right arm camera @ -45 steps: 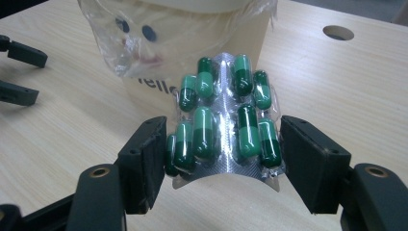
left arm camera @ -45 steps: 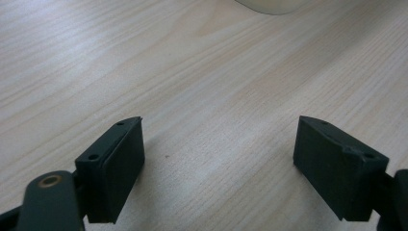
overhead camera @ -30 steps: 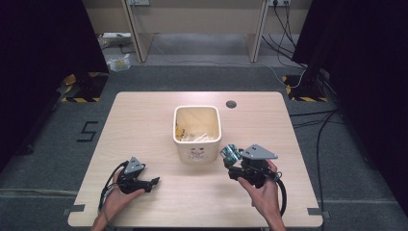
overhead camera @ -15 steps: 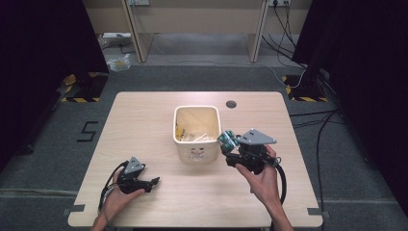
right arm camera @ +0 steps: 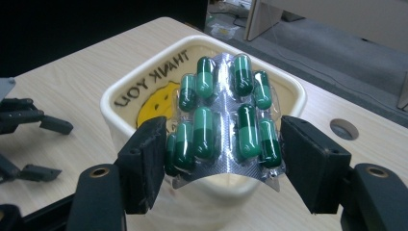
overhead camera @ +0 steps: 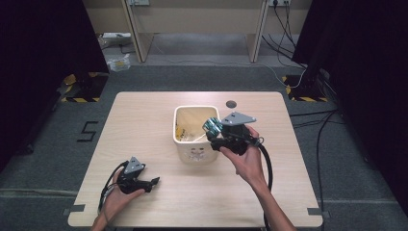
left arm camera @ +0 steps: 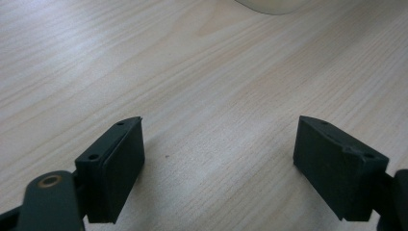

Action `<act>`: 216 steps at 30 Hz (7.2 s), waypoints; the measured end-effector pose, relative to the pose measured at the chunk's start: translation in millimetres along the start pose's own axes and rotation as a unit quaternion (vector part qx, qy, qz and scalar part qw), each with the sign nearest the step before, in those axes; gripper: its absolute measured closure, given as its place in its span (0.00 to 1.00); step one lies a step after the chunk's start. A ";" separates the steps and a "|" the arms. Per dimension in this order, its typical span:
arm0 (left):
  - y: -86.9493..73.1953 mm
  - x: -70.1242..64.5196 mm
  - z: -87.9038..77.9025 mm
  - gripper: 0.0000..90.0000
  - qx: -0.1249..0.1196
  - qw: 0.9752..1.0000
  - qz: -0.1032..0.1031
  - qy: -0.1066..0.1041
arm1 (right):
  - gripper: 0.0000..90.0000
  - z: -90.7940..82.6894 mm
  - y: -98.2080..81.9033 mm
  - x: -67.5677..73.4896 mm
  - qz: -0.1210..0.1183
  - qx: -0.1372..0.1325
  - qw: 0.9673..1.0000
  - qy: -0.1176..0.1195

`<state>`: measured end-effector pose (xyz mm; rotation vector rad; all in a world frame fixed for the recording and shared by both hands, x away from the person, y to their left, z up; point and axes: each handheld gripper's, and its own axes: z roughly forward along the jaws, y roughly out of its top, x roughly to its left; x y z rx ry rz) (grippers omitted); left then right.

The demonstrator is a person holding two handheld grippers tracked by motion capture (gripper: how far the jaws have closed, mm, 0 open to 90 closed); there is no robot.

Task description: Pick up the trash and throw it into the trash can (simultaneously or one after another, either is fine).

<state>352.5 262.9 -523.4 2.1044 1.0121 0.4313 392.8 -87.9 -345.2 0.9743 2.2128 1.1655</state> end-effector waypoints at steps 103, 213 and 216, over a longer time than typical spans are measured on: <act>0.0 0.0 0.0 0.19 0.000 1.000 0.000 0.000 | 0.23 1.8 -1.3 -71.0 0.061 0.039 0.997 -0.027; 0.1 -0.1 0.3 0.18 0.002 1.000 0.002 -0.002 | 0.18 5.1 -197.0 -48.1 0.110 0.124 0.985 -0.056; 0.1 -0.1 0.3 0.18 0.002 1.000 0.002 -0.002 | 0.17 5.9 -197.7 -47.2 0.105 0.122 0.985 -0.060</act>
